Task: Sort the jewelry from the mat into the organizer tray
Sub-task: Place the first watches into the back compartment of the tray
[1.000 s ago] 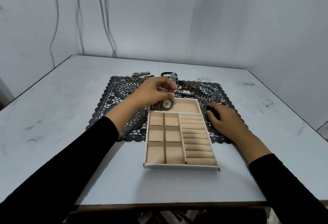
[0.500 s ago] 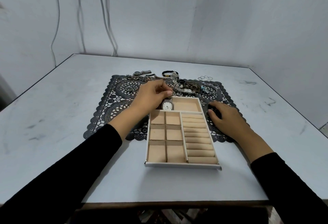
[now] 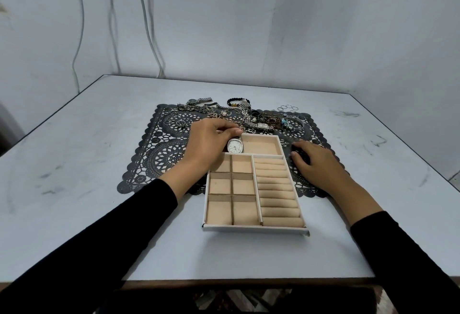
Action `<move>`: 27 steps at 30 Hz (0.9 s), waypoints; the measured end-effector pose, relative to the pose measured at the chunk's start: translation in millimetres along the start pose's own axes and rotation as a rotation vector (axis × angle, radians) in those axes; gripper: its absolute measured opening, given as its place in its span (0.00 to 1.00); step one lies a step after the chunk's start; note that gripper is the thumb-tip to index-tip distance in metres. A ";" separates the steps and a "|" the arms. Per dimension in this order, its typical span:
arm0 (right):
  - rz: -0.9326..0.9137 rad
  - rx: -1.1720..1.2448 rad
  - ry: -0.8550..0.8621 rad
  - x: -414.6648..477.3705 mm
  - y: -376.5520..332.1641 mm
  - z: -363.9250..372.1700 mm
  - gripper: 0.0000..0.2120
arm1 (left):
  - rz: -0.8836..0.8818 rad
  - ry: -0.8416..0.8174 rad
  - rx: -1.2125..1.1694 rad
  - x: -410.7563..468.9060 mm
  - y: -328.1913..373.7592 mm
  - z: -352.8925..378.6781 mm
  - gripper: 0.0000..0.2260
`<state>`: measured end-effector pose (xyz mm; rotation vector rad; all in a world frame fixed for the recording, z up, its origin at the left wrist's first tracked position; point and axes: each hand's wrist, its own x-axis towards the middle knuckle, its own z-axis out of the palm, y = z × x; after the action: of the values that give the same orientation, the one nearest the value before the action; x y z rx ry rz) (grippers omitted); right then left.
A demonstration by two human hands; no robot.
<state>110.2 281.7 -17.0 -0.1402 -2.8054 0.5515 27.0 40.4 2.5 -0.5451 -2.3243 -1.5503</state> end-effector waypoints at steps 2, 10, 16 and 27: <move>-0.001 -0.005 -0.002 0.0 -0.1 -0.1 0.17 | 0.001 0.007 -0.003 -1.0 -0.7 -0.6 0.05; -0.006 -0.005 -0.003 0.0 0.7 0.0 0.16 | 0.018 -0.007 0.066 2.1 -6.3 -4.5 0.07; -0.005 0.001 0.000 0.4 0.6 0.5 0.17 | 0.061 -0.030 0.082 5.0 -11.7 -9.0 0.07; 0.021 0.070 0.036 8.1 5.5 -1.5 0.16 | 0.081 -0.163 0.016 14.4 -18.5 -19.5 0.09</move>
<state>103.1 288.5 -15.8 -0.1634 -2.7484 0.6444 6.3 18.0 1.1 -0.7788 -2.3969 -1.5001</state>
